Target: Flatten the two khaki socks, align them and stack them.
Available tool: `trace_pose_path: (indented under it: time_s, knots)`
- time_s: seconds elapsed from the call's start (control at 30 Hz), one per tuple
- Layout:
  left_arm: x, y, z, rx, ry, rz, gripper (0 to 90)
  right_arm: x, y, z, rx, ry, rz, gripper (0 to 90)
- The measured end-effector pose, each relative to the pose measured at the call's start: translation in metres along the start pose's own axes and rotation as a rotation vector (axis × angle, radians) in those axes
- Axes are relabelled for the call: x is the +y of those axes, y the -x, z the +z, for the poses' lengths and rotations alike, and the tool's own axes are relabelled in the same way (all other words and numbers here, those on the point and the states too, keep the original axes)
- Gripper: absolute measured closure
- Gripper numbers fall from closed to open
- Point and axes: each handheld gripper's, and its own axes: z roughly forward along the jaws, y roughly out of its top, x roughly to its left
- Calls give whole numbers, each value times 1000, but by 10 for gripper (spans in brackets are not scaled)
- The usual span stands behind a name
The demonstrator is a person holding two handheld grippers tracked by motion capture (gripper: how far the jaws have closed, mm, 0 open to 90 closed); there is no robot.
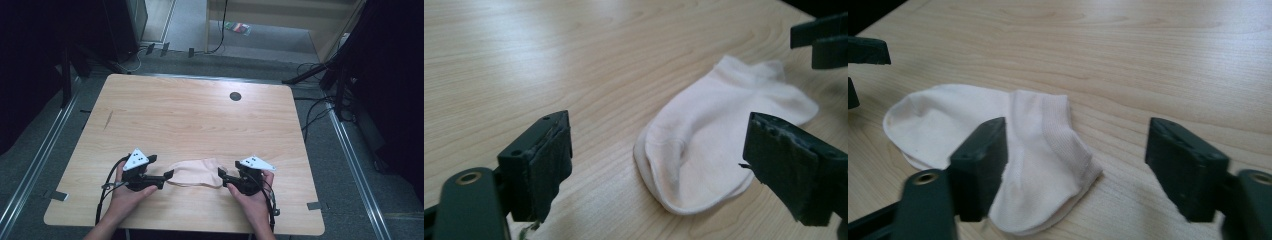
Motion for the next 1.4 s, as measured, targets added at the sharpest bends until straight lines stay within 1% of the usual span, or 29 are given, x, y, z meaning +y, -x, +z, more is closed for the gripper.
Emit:
trace_pose_path:
  time_s: [0.03,0.1,0.17,0.27,0.43,0.5,0.57,0.77,0.9,1.0,1.1,1.2,1.3,1.33,1.4]
  knots:
    - [1,-1,-2,2,17,-7,123,1,0,-1,4,8,7,200]
    - [2,-4,-6,11,32,-3,73,2,2,-4,4,25,17,164]
    - [2,-7,-9,23,34,0,71,2,2,-7,-2,33,-2,135]
    - [2,-14,-12,38,40,-27,71,3,5,-10,-3,44,8,135]
    - [1,-26,-20,81,39,-46,71,3,11,-14,-13,50,17,135]
    - [0,-31,-23,105,42,-41,71,3,13,-15,-16,53,19,135]
    - [-1,-35,-26,115,46,-52,71,3,16,-17,-23,59,26,135]
    - [-7,-47,-35,154,40,-54,71,3,23,-21,-37,63,35,135]
    - [-12,-58,-43,188,46,-59,71,2,27,-25,-50,64,34,135]
    - [-16,-67,-50,218,44,-69,71,1,31,-28,-61,68,25,135]
    - [-21,-77,-57,242,44,-86,71,-1,37,-33,-69,69,40,135]
    - [-26,-83,-64,263,41,-90,71,-4,44,-36,-76,70,49,135]
    - [-30,-88,-70,283,37,-89,71,-9,51,-39,-91,68,42,135]
    - [-31,-90,-72,291,35,-91,71,-10,52,-40,-93,64,51,135]
    - [-34,-94,-76,302,43,-98,71,-13,57,-42,-105,64,46,135]
